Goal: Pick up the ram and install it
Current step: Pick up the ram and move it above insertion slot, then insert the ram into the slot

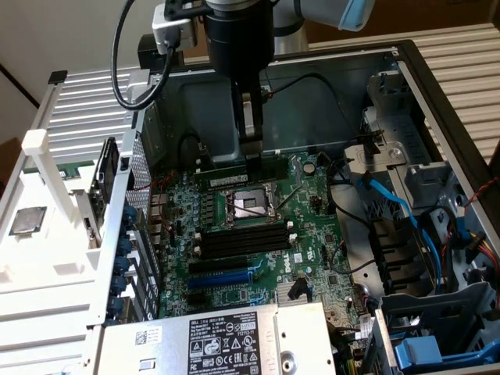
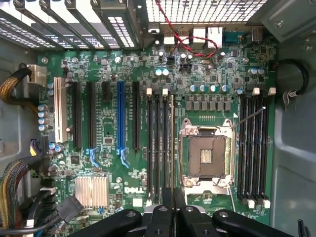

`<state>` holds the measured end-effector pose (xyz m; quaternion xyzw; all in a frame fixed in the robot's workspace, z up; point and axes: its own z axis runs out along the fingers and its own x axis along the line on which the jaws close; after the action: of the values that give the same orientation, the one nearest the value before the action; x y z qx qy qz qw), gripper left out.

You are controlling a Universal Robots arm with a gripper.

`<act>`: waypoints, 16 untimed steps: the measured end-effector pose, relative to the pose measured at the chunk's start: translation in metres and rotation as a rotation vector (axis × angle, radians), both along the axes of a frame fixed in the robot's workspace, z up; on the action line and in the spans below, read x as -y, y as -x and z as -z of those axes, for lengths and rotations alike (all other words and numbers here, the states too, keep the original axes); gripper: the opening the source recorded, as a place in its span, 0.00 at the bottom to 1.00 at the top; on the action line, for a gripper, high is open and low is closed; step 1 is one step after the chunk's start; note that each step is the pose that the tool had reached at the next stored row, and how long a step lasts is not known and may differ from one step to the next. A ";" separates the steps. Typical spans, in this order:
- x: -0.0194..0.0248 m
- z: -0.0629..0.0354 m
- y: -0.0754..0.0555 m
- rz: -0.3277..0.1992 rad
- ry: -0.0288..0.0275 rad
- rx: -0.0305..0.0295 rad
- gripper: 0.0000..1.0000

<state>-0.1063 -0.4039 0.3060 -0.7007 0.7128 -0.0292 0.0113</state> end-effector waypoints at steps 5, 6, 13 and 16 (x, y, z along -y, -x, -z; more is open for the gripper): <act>0.0000 0.0000 0.000 0.000 0.0000 -0.0001 0.12; 0.0000 0.0000 0.000 0.000 0.0001 0.0000 0.12; 0.0001 0.0000 0.000 0.000 0.0001 -0.0001 0.12; 0.0001 0.0001 0.000 0.000 -0.0001 0.0000 0.12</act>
<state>-0.1063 -0.4040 0.3059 -0.7007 0.7128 -0.0292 0.0113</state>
